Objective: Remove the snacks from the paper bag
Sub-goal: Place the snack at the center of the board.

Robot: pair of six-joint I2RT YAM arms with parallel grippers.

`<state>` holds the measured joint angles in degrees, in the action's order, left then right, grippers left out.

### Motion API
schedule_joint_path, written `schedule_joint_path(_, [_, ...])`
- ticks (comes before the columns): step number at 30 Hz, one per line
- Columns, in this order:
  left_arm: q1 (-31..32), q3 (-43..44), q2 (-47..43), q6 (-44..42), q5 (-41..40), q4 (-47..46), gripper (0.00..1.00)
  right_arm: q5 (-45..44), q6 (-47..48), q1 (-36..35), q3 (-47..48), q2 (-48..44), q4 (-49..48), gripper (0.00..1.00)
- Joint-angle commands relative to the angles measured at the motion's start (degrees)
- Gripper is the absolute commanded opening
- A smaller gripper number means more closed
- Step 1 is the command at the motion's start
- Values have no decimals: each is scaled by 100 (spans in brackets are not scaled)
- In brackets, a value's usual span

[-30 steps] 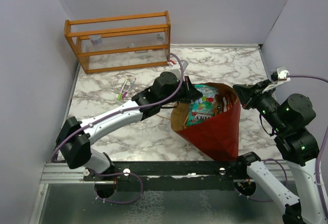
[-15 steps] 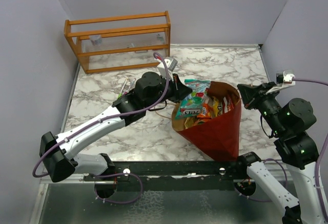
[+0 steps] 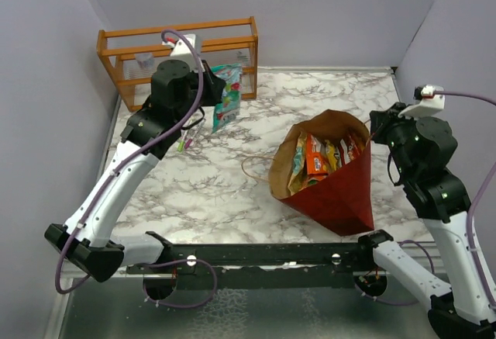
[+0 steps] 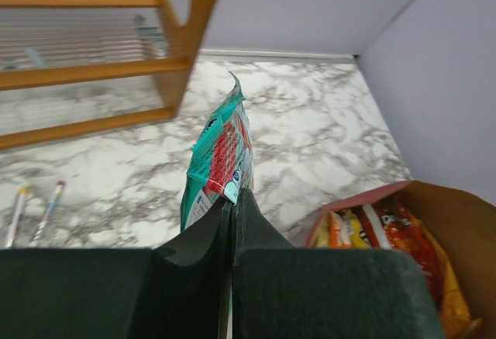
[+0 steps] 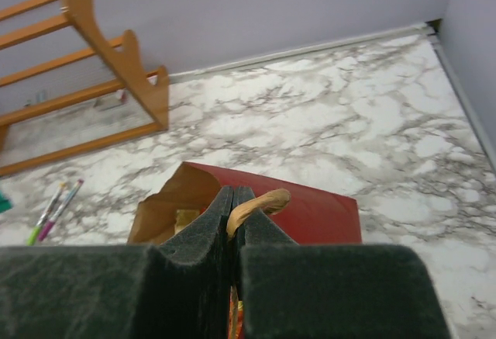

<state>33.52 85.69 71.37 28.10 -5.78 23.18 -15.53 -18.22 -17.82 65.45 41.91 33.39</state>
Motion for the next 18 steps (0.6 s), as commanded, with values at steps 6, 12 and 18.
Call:
schedule_joint_path(6, [-1963, -862, 299, 563, 1388, 284, 0, -952, 866, 7, 900, 1024, -1198, 2])
schedule_joint_path(12, [-2209, -2688, 292, 1136, 2495, -650, 0, 2019, 2501, 7, 986, 1413, -1929, 2])
schedule_joint_path(18, [-2210, -3731, -17, 1152, 2268, -860, 0, 5450, 2584, 7, 811, 1189, -1593, 2])
